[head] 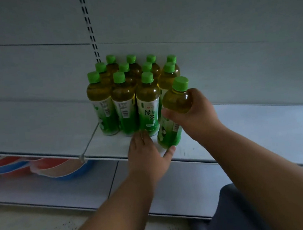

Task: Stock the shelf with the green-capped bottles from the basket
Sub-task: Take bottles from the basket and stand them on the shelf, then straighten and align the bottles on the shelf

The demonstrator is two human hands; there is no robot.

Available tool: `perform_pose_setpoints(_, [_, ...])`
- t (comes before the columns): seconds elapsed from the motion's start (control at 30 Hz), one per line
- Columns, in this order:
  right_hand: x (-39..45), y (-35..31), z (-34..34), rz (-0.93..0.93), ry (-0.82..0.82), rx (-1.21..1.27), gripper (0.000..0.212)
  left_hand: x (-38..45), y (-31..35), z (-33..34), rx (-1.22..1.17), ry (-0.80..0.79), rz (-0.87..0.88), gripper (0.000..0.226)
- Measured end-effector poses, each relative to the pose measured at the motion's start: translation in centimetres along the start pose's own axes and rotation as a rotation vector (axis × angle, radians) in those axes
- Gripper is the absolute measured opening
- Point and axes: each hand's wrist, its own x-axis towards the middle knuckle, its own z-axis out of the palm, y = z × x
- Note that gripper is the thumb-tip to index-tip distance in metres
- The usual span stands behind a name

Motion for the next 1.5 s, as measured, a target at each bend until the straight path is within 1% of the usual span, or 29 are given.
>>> perform_pose_setpoints(0.1, [0.8,1.3,0.7,0.028,-0.007,-0.003,0.060,0.0,0.7,2.0,0.105,-0.009,-0.044,0.114])
perform_pose_setpoints(0.2, [1.0,1.9,1.6,0.021,0.009,0.001,0.061,0.1,1.0,3.7,0.144,0.047,-0.061,0.116])
perform_pose_setpoints(0.3, [0.5,3.2,3.2,-0.009,0.013,-0.131,0.064,0.6,1.0,4.3,0.190,-0.011,-0.083,0.115])
perform_pose_setpoints(0.37, [0.0,4.5,4.2,0.035,-0.022,-0.227,0.055,0.9,1.2,4.1,0.233,-0.076,-0.095,0.112])
perform_pose_setpoints(0.43, [-0.1,5.7,4.7,0.069,-0.027,-0.253,0.047,1.1,1.1,4.2,0.264,-0.105,-0.096,0.109])
perform_pose_setpoints(0.57, [1.1,6.2,4.7,0.036,0.005,-0.319,0.041,1.0,0.8,4.9,0.237,-0.031,-0.086,0.112])
perform_pose_setpoints(0.63, [2.0,6.0,4.5,0.038,-0.006,-0.329,0.040,1.0,0.8,4.9,0.255,-0.050,-0.102,0.112])
perform_pose_setpoints(0.77, [3.6,6.2,4.4,0.038,-0.045,-0.349,0.041,1.1,1.1,4.3,0.304,-0.116,-0.115,0.109])
perform_pose_setpoints(0.97, [3.8,6.4,4.5,0.036,-0.064,-0.345,0.041,1.0,1.3,4.2,0.329,-0.148,-0.135,0.109])
perform_pose_setpoints(1.03, [3.5,6.7,4.4,0.046,-0.080,-0.341,0.045,1.0,1.3,4.1,0.319,-0.140,-0.141,0.109])
perform_pose_setpoints(1.07, [3.1,6.9,4.3,0.048,-0.085,-0.345,0.050,0.9,1.3,4.0,0.315,-0.134,-0.140,0.109])
perform_pose_setpoints(1.13, [1.5,7.4,3.7,0.014,-0.059,-0.364,0.066,0.8,1.2,3.7,0.307,-0.142,-0.129,0.107])
perform_pose_setpoints(1.2, [-0.5,7.7,3.0,-0.069,-0.030,-0.393,0.073,0.6,1.3,3.2,0.290,-0.170,-0.122,0.103])
perform_pose_setpoints(1.33, [-3.1,6.7,2.6,-0.219,-0.130,-0.460,0.067,-1.1,1.0,0.8,0.267,-0.187,-0.090,0.093])
perform_pose_setpoints(1.43, [-3.9,5.2,3.0,-0.301,-0.192,-0.499,0.067,-4.0,-0.3,-1.2,0.223,-0.120,-0.038,0.086])
perform_pose_setpoints(1.5, [-4.4,4.3,3.5,-0.323,-0.225,-0.497,0.068,-5.3,-1.1,-2.2,0.163,-0.081,-0.050,0.085])
